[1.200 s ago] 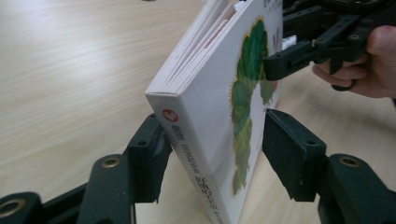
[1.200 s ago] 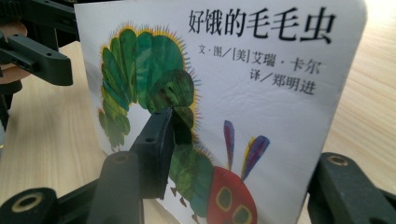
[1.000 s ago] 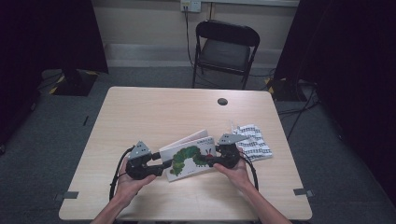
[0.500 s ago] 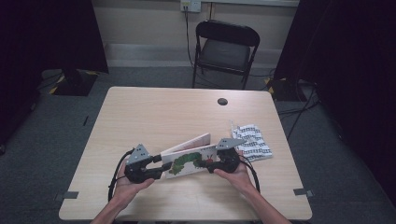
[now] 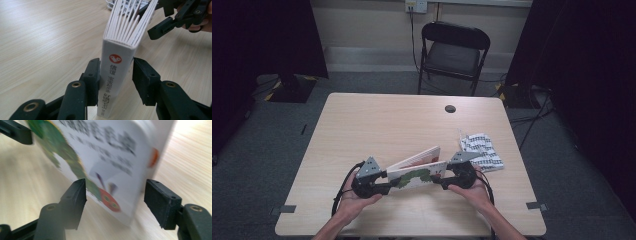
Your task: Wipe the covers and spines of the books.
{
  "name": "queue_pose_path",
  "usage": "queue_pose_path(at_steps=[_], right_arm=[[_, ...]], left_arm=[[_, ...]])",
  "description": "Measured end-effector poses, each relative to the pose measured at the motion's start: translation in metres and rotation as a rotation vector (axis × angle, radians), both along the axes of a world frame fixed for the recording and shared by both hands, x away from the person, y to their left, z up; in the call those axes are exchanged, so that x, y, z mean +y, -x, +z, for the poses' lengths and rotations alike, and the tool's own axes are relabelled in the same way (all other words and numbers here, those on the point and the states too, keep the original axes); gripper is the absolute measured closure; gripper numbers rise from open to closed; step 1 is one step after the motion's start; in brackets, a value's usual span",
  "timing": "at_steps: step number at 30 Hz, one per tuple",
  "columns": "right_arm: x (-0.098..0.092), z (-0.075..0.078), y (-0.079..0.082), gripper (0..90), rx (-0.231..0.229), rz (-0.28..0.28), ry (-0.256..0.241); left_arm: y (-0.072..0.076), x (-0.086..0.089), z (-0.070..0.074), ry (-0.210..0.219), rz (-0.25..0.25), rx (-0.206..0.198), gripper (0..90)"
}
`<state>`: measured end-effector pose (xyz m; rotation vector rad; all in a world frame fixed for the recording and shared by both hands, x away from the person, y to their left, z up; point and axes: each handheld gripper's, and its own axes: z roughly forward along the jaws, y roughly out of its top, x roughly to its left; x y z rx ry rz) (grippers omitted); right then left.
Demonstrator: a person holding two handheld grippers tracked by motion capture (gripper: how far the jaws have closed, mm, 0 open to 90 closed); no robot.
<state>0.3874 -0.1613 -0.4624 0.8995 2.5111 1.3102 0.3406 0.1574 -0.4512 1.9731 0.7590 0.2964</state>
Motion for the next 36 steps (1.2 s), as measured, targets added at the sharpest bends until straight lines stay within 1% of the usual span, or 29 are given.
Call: queue_pose_path(at_steps=[1,2,4,6,8,9,10,11,13,14,15,17,18,19,21,24,26,27,28,29,30,33,35,36], right_arm=[[-0.002,-0.001,0.000,32.1,-0.003,-0.008,-0.004],[-0.003,-0.001,-0.001,30.9,0.005,-0.012,-0.011],[-0.004,0.001,-0.004,28.0,-0.006,-0.014,-0.024],[-0.002,0.002,-0.007,23.9,-0.008,-0.001,-0.034],[-0.001,0.001,-0.012,20.4,0.006,0.021,-0.056],[0.000,0.000,-0.014,18.1,0.018,0.035,-0.053],[0.001,-0.001,-0.016,15.9,0.023,0.037,-0.045],[0.002,-0.002,-0.017,14.8,0.028,0.037,-0.042],[0.003,-0.001,-0.020,15.0,0.028,0.042,-0.057],[0.004,-0.001,-0.021,15.2,0.024,0.044,-0.065],[0.005,0.000,-0.021,15.3,0.019,0.049,-0.072],[0.009,0.000,-0.020,13.8,0.004,0.049,-0.063],[0.011,0.000,-0.019,14.6,-0.016,0.045,-0.052],[0.012,0.000,-0.018,14.7,-0.022,0.040,-0.046],[0.013,0.001,-0.017,16.9,-0.027,0.037,-0.040],[0.015,0.001,-0.014,22.2,-0.036,0.033,-0.039],[0.020,0.000,-0.010,21.7,-0.047,0.023,-0.033],[0.023,0.000,-0.008,22.0,-0.066,0.015,-0.019],[0.024,-0.001,-0.007,24.1,-0.077,0.016,-0.011],[0.025,-0.001,-0.006,28.0,-0.072,0.030,-0.016],[0.025,-0.002,-0.006,28.1,-0.071,0.033,-0.019],[0.027,-0.001,-0.004,28.8,-0.074,0.036,-0.016],[0.026,-0.001,-0.004,30.1,-0.073,0.037,-0.016],[0.025,-0.001,-0.005,31.1,-0.066,0.038,-0.022]], left_arm=[[0.000,0.000,0.000,-0.002,-0.002,-0.002,58.5],[0.000,0.000,0.000,-0.006,-0.003,-0.004,58.8],[0.000,0.000,0.000,-0.008,-0.006,-0.008,59.0],[0.000,0.000,0.000,-0.007,-0.008,-0.009,59.2],[0.000,0.001,-0.001,-0.007,-0.012,-0.010,59.3],[-0.001,0.001,-0.001,-0.008,-0.014,-0.010,59.4],[-0.001,0.001,-0.001,-0.005,-0.015,-0.008,59.5],[-0.001,0.001,-0.001,-0.008,-0.015,-0.009,59.6],[-0.002,0.002,-0.001,-0.009,-0.017,-0.003,60.4],[-0.002,0.002,-0.001,-0.005,-0.017,-0.003,60.5],[-0.001,0.002,0.000,-0.014,-0.023,-0.010,60.9],[-0.002,0.003,0.000,-0.010,-0.023,-0.006,61.2],[-0.002,0.004,0.000,-0.010,-0.023,-0.004,61.4],[-0.002,0.004,0.000,-0.013,-0.021,-0.008,61.3],[-0.001,0.004,0.000,-0.002,-0.015,0.000,60.7],[-0.001,0.003,0.000,-0.002,-0.009,0.000,59.5],[-0.001,0.004,0.000,-0.007,-0.003,-0.003,59.7],[0.000,0.004,0.001,-0.014,0.002,-0.005,60.5],[0.000,0.005,0.001,-0.021,0.011,-0.011,60.7],[0.000,0.005,0.001,-0.012,0.017,-0.004,61.1],[-0.001,0.007,0.001,-0.003,0.019,0.002,61.1],[-0.002,0.010,0.001,0.002,0.013,0.005,61.1],[-0.003,0.011,0.000,0.007,-0.010,0.006,62.7],[-0.003,0.012,0.000,0.006,-0.020,0.008,63.3]])
